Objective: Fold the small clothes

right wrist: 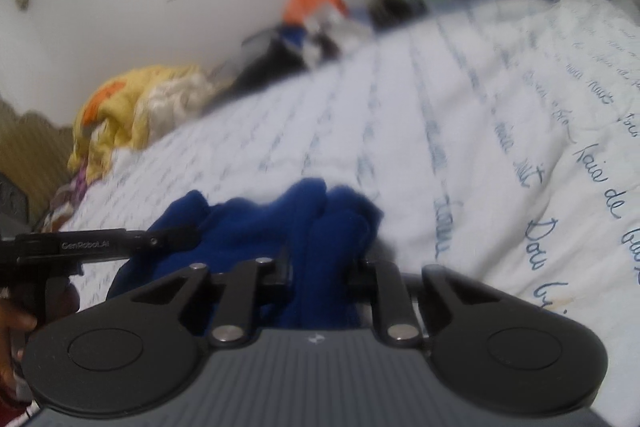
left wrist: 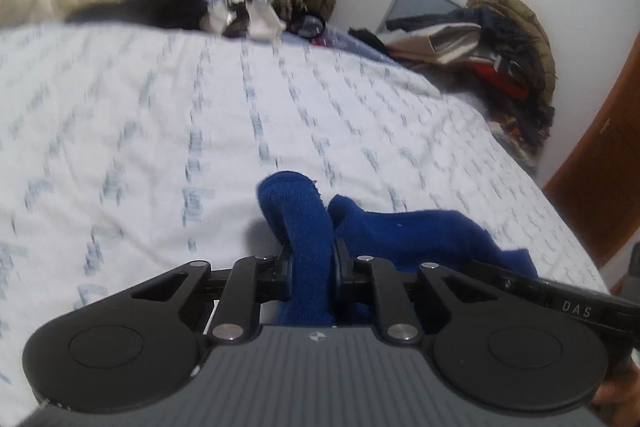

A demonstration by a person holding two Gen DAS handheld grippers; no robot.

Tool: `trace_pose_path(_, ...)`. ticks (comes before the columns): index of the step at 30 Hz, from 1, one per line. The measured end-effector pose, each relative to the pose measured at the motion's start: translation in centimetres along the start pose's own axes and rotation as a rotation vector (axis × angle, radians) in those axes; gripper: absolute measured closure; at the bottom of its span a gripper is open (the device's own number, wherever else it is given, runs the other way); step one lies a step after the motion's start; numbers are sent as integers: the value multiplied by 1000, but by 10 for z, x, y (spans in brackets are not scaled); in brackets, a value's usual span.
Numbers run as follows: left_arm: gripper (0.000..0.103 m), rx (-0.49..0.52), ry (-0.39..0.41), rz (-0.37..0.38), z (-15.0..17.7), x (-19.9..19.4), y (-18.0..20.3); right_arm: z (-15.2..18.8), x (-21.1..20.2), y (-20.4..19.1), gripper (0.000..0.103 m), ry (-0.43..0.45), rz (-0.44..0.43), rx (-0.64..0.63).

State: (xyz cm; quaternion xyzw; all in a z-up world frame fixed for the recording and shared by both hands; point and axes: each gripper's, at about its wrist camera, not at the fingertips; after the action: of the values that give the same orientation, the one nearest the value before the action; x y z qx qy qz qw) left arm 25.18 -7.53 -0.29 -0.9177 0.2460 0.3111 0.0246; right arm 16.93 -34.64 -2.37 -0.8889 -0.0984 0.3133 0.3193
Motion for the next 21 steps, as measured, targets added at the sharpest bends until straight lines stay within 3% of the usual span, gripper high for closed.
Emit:
trace_pose_path(2,83,82,-14,-73,-6,6,10,-3,10,0,83,-6,20,18)
trace_pose_path(4,74,170,-61,-168,-6,13,22,-4,18,-2,77,-40,78,7)
trace_pose_path(5,74,198,-55,-219,-4,9,26,-4,17,-4,66,-39,104,-6)
trace_pose_path(6,64,211,-37,-251,-1,2,29,-3,11,-6,53,-19,125,-24)
trace_pose_path(7,39,211,-18,-272,1,-7,31,-1,1,-7,46,13,146,-44)
trace_pose_path(8,27,209,5,-284,4,-17,31,1,-11,-9,33,47,167,-65)
trace_pose_path(9,16,207,35,-301,8,-30,33,4,-24,-11,31,75,183,-87)
trace_pose_path(11,14,222,79,-332,18,-54,39,12,-49,-12,31,99,197,-109)
trace_pose_path(16,5,233,28,-368,55,-91,65,56,-92,-15,31,57,147,-111)
trace_pose_path(18,5,240,13,-401,73,-95,74,75,-90,-19,31,29,189,-145)
trace_pose_path(21,5,265,-42,-426,88,-89,79,93,-74,-18,26,15,325,-198)
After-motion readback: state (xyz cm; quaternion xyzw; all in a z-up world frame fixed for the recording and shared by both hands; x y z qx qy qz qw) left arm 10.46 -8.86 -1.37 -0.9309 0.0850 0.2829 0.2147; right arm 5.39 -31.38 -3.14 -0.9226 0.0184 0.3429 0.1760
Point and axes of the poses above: each gripper's, at about its wrist camera, not at the fingertips, and x roughly the way its jaws point, y to its right, z to its underside, and after that the axes turned 15 degrees about x, right-handed
